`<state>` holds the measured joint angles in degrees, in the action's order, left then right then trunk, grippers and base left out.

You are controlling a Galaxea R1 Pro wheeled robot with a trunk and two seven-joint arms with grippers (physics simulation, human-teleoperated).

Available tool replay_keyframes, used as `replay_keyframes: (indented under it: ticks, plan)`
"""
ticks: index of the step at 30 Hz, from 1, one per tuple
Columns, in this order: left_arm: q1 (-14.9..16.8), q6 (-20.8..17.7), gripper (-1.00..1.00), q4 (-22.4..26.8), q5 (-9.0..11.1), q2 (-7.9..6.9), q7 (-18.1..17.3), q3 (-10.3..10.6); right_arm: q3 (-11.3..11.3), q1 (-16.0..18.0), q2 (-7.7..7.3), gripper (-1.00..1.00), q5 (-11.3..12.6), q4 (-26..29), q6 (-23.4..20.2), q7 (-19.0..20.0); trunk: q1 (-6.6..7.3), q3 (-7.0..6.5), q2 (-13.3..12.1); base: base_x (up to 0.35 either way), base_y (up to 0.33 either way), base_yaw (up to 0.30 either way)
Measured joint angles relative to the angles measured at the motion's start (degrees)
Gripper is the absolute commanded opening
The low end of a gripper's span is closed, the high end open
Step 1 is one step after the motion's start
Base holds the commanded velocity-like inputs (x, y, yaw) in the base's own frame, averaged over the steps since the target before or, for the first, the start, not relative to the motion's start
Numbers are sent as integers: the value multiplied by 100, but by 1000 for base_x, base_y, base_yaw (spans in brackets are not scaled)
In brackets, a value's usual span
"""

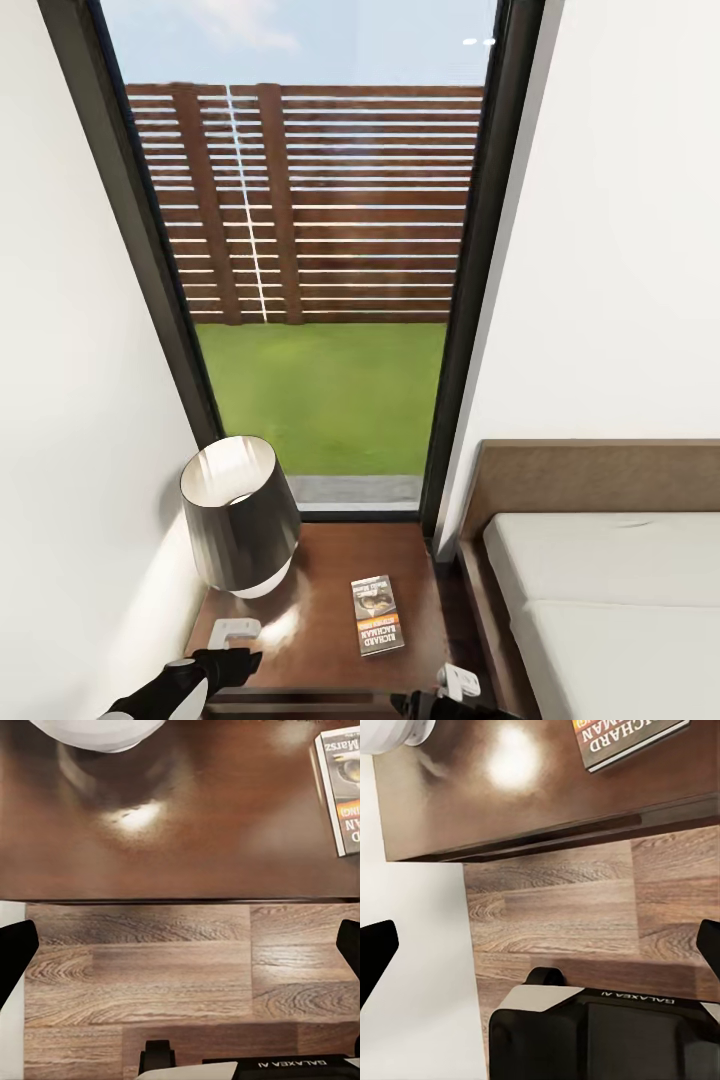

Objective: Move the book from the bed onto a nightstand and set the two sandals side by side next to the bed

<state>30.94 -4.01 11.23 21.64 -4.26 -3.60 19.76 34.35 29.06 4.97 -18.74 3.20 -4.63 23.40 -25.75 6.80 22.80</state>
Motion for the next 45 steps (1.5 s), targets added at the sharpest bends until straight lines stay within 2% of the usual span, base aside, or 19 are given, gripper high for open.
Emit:
replay_keyframes:
  ticks: [45]
  plan:
    - [-3, 2, 100, 0, -1, 1, 0, 0, 3, -6, 2, 100, -2, 3, -7, 0, 0, 0, 0, 0, 0, 0]
